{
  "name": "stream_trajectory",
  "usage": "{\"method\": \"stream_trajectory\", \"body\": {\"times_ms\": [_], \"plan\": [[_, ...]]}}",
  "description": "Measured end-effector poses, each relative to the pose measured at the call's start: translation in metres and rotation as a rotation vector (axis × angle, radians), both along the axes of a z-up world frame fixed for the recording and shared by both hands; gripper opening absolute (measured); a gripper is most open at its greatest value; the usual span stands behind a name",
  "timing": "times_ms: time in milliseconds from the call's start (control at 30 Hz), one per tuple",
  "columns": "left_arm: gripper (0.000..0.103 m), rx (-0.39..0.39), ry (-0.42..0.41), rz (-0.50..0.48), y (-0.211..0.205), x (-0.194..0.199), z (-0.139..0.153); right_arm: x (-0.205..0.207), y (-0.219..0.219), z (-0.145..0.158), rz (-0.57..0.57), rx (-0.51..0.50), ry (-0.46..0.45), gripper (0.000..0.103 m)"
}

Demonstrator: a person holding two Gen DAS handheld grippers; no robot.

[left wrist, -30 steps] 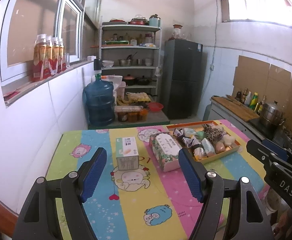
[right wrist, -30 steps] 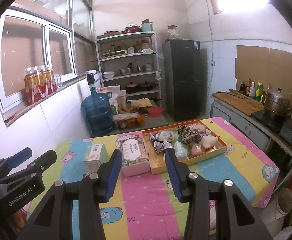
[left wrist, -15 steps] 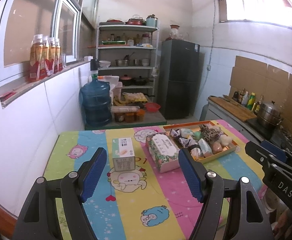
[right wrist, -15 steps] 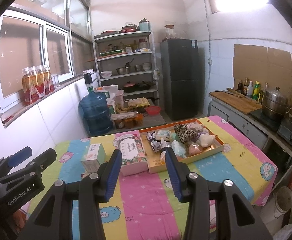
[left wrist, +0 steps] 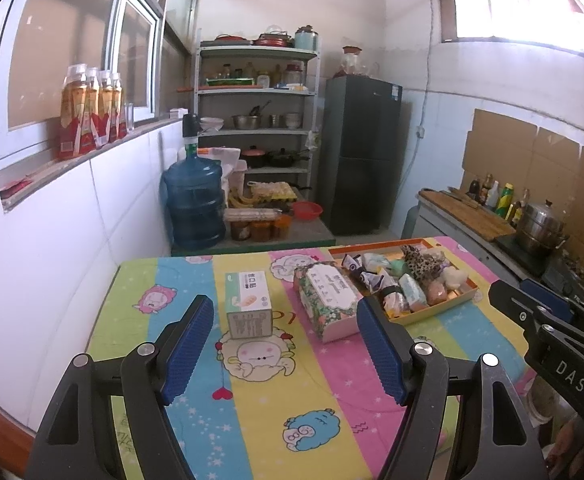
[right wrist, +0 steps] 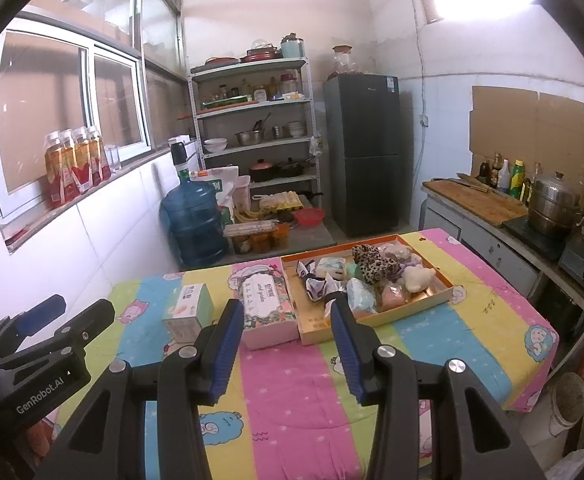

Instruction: Organize soft objects

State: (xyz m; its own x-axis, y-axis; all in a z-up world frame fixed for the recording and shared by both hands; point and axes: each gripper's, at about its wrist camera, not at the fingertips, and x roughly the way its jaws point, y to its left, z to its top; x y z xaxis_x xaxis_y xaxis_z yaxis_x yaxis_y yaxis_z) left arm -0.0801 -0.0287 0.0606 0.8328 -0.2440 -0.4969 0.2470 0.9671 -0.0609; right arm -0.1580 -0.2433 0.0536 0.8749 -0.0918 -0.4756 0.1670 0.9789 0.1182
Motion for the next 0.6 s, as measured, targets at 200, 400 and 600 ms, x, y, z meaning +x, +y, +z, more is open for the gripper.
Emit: {"method": "stream_trajectory", "body": {"times_ms": [200,400,600], "plan": [[0.076,0.000,-0.001,0.001,0.0009,-0.0002,0.0001,0.0004,0.0009,0.0003,0.002,0.000,-0.001,0.045],[0.076,0.000,-0.001,0.001,0.0017,0.0001,0.0001,0.0022,0.0021,0.0010,0.006,0.001,0.000,0.045],[0.076,0.000,0.000,0.001,0.0015,0.0001,0.0000,0.0022,0.0024,0.0010,0.005,0.001,-0.001,0.045]]}}
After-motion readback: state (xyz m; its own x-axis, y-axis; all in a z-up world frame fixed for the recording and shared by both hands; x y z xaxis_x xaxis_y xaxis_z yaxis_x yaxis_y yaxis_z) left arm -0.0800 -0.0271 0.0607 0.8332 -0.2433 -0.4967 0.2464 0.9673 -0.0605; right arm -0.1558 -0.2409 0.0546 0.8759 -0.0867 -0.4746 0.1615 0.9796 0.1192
